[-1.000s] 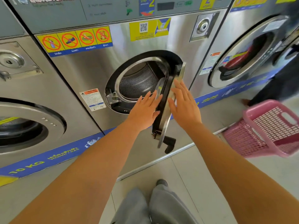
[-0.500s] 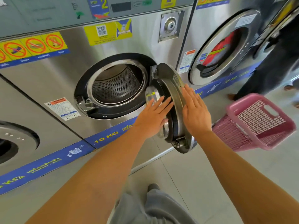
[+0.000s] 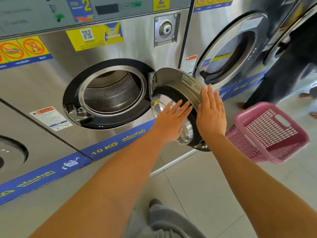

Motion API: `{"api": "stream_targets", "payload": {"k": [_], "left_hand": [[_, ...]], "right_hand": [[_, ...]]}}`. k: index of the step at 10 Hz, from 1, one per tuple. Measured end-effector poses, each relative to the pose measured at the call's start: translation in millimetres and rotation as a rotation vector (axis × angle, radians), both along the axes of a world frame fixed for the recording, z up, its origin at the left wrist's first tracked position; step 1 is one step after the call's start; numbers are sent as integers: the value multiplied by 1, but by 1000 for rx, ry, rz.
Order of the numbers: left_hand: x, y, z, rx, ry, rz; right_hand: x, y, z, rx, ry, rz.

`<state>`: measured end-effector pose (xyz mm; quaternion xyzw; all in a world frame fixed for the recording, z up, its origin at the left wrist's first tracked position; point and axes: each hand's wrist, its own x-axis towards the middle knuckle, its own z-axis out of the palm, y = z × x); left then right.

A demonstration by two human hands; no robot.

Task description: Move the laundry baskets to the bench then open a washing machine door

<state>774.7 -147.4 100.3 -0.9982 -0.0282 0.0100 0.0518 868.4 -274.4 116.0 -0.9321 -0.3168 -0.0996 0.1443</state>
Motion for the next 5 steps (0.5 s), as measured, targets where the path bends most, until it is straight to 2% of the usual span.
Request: {"api": "stream_targets", "payload": {"k": [2, 3, 5], "left_hand": [[-12, 1, -1, -2, -22, 17], [-25, 4, -1, -6, -15, 67], [-65, 31, 5, -28, -34, 233]], "right_hand": [[-3, 0, -2, -15, -21, -3], [-4, -1, 0, -40, -47, -22], [-28, 16, 0, -52, -115, 91]]}}
